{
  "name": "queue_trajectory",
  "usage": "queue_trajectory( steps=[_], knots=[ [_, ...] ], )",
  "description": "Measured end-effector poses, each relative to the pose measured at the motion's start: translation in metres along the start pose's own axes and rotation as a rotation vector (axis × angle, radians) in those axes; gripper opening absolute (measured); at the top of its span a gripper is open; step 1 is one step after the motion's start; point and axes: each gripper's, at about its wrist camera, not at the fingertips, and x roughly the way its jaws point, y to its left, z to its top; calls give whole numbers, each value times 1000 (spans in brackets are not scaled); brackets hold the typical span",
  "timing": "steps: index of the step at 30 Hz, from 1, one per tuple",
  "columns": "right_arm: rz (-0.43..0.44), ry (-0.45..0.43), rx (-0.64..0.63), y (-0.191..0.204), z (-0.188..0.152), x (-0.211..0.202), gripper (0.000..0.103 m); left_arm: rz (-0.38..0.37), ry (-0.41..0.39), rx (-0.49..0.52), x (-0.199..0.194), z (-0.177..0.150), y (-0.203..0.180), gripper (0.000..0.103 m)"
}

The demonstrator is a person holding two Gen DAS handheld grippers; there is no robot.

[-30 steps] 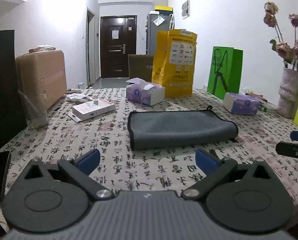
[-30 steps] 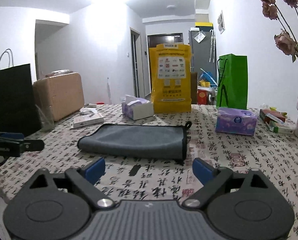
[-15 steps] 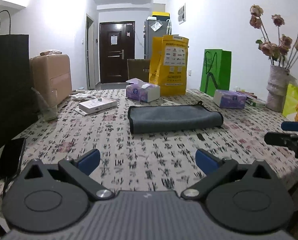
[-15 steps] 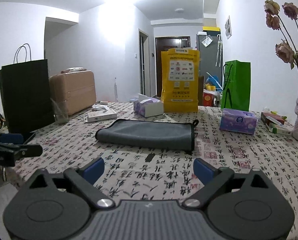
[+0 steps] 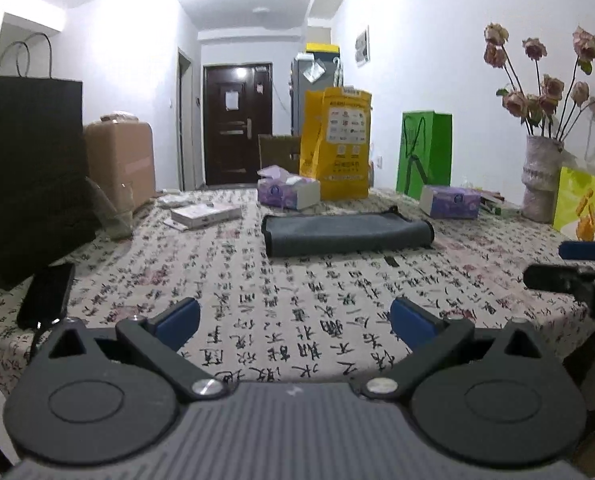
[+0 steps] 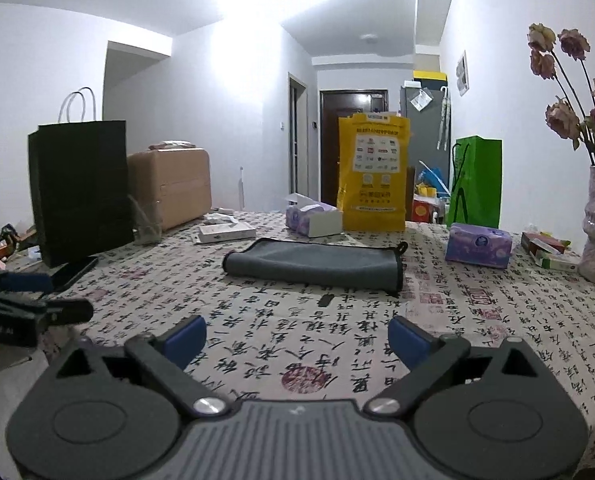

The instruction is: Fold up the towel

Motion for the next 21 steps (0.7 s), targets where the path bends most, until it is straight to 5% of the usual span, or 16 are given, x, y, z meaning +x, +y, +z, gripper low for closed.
queue_trajectory(
  steps=[21],
  knots=[
    [-5, -21, 76, 14, -33, -41, 102, -11, -1, 2, -31, -21, -6, 103]
  ],
)
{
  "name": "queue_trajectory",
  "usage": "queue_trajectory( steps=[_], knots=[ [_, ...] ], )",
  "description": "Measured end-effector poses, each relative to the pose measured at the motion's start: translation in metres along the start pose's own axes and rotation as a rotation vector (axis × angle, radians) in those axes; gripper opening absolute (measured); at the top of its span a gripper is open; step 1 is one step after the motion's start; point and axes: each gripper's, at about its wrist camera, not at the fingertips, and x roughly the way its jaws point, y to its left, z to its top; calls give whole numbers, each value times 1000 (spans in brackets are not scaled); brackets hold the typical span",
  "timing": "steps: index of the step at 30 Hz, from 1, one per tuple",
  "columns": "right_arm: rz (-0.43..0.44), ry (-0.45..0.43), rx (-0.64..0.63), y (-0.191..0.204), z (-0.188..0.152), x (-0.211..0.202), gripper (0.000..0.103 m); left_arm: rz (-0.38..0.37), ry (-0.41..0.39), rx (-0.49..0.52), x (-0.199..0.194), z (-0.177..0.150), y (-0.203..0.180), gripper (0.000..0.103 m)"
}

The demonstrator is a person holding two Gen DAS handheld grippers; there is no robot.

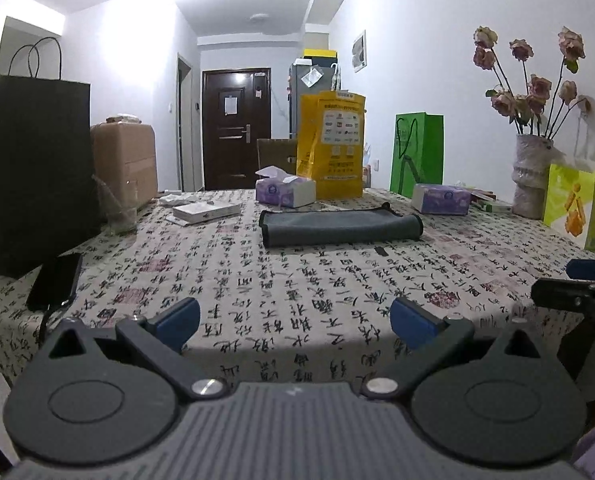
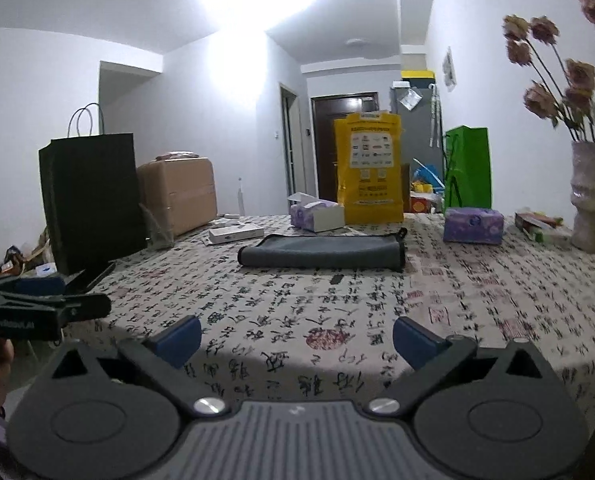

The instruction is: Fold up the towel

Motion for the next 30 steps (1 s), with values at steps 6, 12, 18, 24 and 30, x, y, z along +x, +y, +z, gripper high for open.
queue_trajectory(
  steps=[6, 12, 18, 24, 30],
  knots=[
    [-7, 19, 15, -4, -4, -3, 103, -2, 10, 10, -5, -3, 0, 103],
    [6, 15, 5, 2, -5, -5, 103, -3, 14, 6, -6, -4, -2, 103],
    [11, 16, 0, 5, -6, -4, 103, -12, 19, 15, -6, -5, -5, 103],
    [7, 18, 8, 2, -6, -3, 103, -10, 20, 15, -6, -5, -5, 103],
    [10, 20, 6, 3, -7, -2, 103, -10, 22, 15, -6, -6, -5, 103]
  ],
)
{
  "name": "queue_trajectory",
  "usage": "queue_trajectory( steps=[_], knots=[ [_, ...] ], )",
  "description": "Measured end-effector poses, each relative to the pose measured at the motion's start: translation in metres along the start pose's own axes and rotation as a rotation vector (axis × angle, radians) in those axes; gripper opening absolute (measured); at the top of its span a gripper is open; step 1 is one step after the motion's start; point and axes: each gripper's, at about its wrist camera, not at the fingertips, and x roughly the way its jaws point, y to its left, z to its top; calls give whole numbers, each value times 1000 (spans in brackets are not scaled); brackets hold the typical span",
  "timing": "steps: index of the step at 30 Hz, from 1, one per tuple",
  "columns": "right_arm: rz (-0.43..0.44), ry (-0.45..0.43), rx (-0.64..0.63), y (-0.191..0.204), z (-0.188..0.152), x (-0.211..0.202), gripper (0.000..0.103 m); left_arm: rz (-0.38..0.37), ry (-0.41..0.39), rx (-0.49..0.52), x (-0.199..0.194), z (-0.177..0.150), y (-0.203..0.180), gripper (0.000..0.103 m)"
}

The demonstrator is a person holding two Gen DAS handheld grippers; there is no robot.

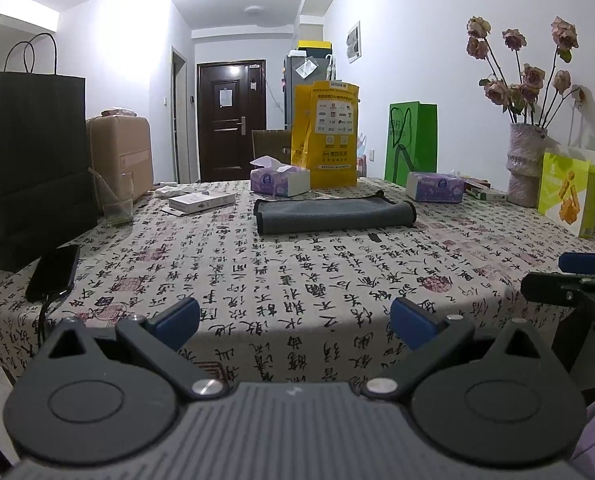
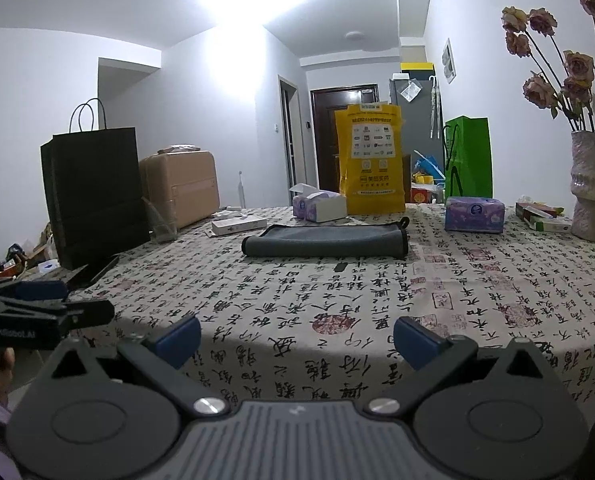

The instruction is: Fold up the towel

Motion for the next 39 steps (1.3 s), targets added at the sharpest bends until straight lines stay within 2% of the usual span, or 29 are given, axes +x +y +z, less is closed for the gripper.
queue_trajectory(
  steps=[39],
  knots=[
    [-17, -16, 2, -1, 0, -3, 103, 4, 7, -6, 2, -1, 1, 103]
  ],
)
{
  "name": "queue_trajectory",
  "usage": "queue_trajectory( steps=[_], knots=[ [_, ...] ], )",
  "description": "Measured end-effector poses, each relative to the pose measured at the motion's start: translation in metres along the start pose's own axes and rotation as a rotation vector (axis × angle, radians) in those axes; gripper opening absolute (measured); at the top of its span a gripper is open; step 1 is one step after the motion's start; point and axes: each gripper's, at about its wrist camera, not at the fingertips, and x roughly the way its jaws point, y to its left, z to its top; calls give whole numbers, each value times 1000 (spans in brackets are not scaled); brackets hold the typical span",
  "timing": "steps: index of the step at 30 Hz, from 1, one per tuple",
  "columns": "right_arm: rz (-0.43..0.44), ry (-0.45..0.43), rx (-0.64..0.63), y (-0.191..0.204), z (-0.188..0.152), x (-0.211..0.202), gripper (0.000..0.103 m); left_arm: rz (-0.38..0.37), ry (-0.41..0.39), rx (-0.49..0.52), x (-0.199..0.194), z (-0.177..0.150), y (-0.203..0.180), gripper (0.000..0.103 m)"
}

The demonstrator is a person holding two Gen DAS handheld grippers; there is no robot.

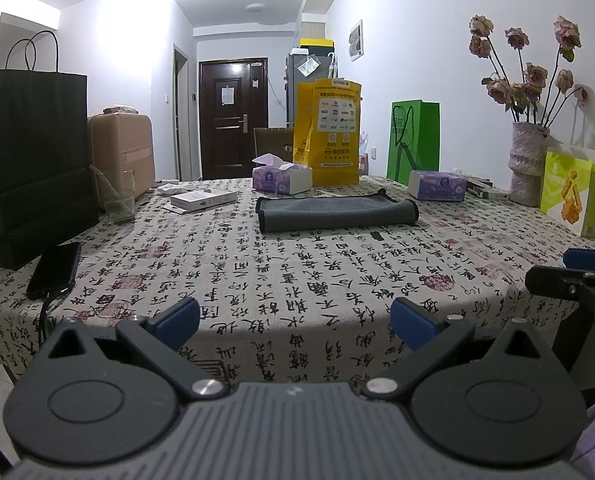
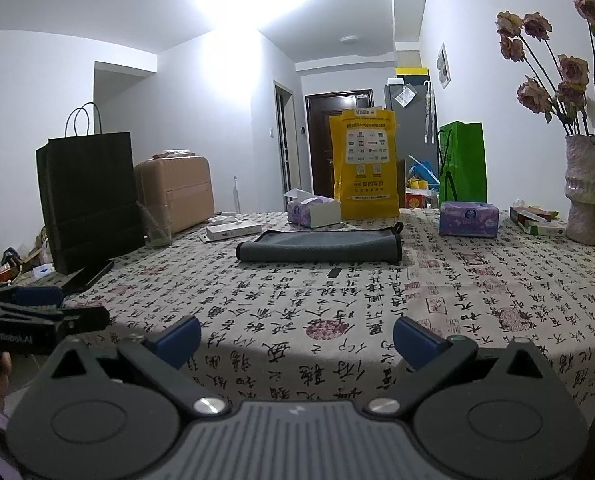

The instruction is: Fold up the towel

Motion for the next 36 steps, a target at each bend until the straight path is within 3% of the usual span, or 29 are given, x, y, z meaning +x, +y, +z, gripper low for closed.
queue_trajectory(
  steps=[36],
  knots=[
    [-6, 1, 0, -1, 0, -1, 103, -4, 4, -1, -1, 2, -2, 103]
  ],
)
